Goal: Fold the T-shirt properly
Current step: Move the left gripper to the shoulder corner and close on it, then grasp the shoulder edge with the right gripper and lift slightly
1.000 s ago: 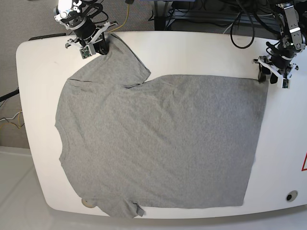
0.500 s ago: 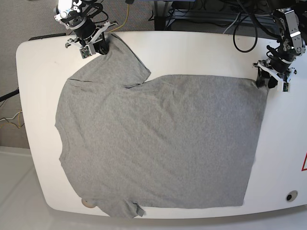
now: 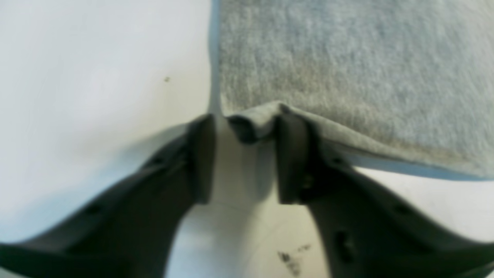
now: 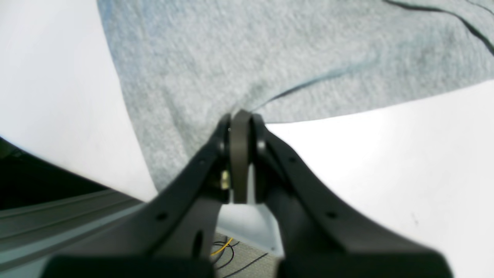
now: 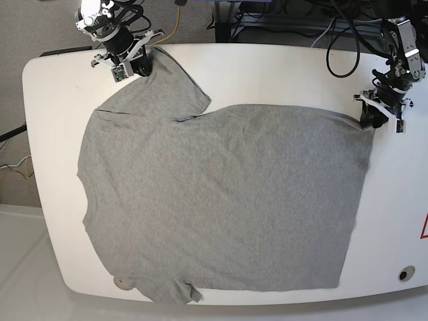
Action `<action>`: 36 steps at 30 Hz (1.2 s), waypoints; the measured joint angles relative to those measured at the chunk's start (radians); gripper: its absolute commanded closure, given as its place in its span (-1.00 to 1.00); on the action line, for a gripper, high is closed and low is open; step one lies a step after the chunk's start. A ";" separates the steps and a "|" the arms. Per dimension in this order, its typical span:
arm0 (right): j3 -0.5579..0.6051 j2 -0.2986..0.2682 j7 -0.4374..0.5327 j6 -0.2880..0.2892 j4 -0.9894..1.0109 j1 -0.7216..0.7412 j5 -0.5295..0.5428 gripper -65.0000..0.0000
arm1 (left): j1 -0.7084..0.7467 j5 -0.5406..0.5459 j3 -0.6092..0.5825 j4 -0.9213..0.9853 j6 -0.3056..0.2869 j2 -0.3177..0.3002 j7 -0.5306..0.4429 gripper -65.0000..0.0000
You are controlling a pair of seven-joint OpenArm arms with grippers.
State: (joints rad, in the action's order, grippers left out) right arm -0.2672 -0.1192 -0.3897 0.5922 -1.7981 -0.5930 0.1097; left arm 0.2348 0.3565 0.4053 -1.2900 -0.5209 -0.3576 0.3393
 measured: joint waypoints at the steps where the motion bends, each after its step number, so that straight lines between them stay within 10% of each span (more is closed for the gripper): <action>1: 0.000 0.000 0.000 0.000 0.000 0.000 0.000 1.00 | 0.000 0.000 -0.002 0.000 -0.002 0.000 0.001 0.82; 36: -0.051 0.006 -0.004 -0.001 -0.014 0.041 0.000 1.00 | 0.055 -0.017 -0.024 -0.225 -0.008 0.015 0.039 1.00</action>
State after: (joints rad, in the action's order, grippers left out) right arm -0.3187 -0.1131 -0.3939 0.5911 -1.8122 -0.5522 0.1093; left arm 0.2901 0.3393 0.3817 -1.5146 -0.5293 -0.3424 0.3779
